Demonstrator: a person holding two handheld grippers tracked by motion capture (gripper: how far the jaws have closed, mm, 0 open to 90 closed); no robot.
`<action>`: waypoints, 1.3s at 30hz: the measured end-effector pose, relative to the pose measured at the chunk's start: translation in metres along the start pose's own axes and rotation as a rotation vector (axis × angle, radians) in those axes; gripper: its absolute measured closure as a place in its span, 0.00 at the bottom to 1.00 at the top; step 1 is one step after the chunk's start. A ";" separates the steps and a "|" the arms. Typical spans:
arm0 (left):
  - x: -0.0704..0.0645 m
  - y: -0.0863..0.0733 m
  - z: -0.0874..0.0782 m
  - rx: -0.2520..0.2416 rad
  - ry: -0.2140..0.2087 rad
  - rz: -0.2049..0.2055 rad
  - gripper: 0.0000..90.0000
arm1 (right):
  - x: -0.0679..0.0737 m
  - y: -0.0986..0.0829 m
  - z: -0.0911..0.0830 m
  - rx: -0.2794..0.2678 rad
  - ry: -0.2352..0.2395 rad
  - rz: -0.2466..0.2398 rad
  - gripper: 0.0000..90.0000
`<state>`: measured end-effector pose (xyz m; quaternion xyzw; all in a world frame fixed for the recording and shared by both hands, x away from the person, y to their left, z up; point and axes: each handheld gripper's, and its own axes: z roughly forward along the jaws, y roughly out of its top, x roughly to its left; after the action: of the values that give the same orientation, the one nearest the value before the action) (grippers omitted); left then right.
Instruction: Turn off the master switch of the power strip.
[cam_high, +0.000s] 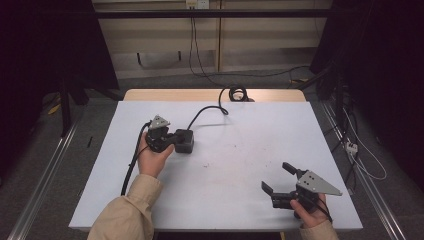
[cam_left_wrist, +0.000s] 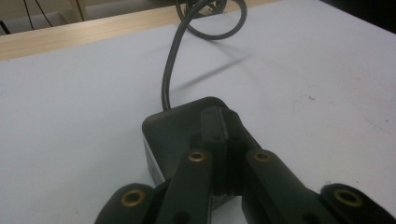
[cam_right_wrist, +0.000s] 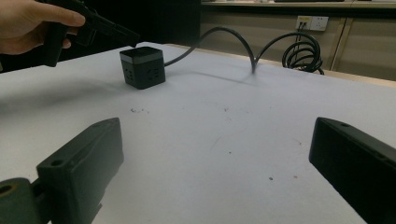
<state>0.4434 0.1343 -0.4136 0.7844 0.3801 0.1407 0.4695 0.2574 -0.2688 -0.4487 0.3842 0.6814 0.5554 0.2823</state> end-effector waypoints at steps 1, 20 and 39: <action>0.000 0.000 0.000 -0.006 -0.003 -0.011 1.00 | 0.000 0.000 0.000 0.001 0.000 -0.003 0.03; 0.003 0.004 -0.012 -0.036 -0.016 -0.060 0.75 | 0.001 0.000 0.001 0.002 0.004 -0.004 0.03; 0.003 0.004 -0.014 -0.030 -0.062 -0.071 0.51 | 0.001 0.000 0.001 0.002 0.004 -0.005 0.03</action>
<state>0.4392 0.1439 -0.4031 0.7674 0.3907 0.1055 0.4973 0.2581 -0.2676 -0.4487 0.3815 0.6834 0.5549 0.2821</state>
